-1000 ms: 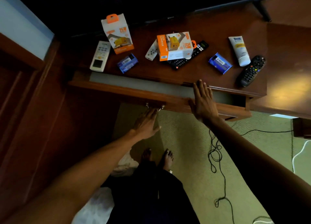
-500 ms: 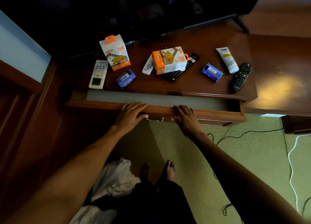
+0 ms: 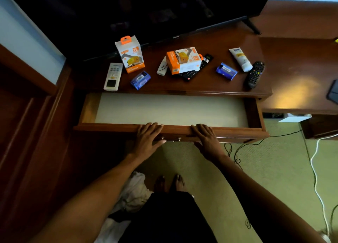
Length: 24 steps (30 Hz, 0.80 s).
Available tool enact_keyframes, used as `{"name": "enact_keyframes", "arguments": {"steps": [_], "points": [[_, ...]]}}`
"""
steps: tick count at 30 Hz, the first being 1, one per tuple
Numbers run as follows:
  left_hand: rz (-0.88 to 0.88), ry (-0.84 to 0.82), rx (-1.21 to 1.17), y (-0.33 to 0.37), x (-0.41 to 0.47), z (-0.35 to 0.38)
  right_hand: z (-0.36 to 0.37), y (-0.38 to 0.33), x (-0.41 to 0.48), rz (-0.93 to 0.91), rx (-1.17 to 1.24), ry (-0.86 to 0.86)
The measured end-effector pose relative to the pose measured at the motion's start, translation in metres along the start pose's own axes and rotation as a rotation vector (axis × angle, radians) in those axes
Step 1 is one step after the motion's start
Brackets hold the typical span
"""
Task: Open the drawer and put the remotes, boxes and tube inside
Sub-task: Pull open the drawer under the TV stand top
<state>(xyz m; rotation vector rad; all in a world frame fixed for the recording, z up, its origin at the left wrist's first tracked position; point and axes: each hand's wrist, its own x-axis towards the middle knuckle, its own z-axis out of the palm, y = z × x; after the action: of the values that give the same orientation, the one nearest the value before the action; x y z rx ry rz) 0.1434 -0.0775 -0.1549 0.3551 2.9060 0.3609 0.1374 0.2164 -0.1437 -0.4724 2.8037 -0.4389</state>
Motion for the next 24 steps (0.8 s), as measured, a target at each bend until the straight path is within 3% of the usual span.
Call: {"name": "enact_keyframes", "arguments": {"steps": [12, 16, 18, 24], "points": [[-0.063, -0.135, -0.052, 0.031, -0.049, -0.022, -0.026, -0.036, -0.033, 0.059, 0.018, 0.05], [-0.067, -0.232, -0.231, 0.024, -0.029, -0.054, -0.048, -0.033, -0.006, 0.098, 0.023, -0.069], [-0.075, -0.146, -0.317, 0.01, -0.008, -0.082, -0.061, -0.031, 0.01, 0.119, 0.042, -0.042], [-0.139, 0.449, -0.373, -0.037, 0.072, -0.179, -0.12, -0.037, 0.089, 0.26, 0.35, 0.24]]}}
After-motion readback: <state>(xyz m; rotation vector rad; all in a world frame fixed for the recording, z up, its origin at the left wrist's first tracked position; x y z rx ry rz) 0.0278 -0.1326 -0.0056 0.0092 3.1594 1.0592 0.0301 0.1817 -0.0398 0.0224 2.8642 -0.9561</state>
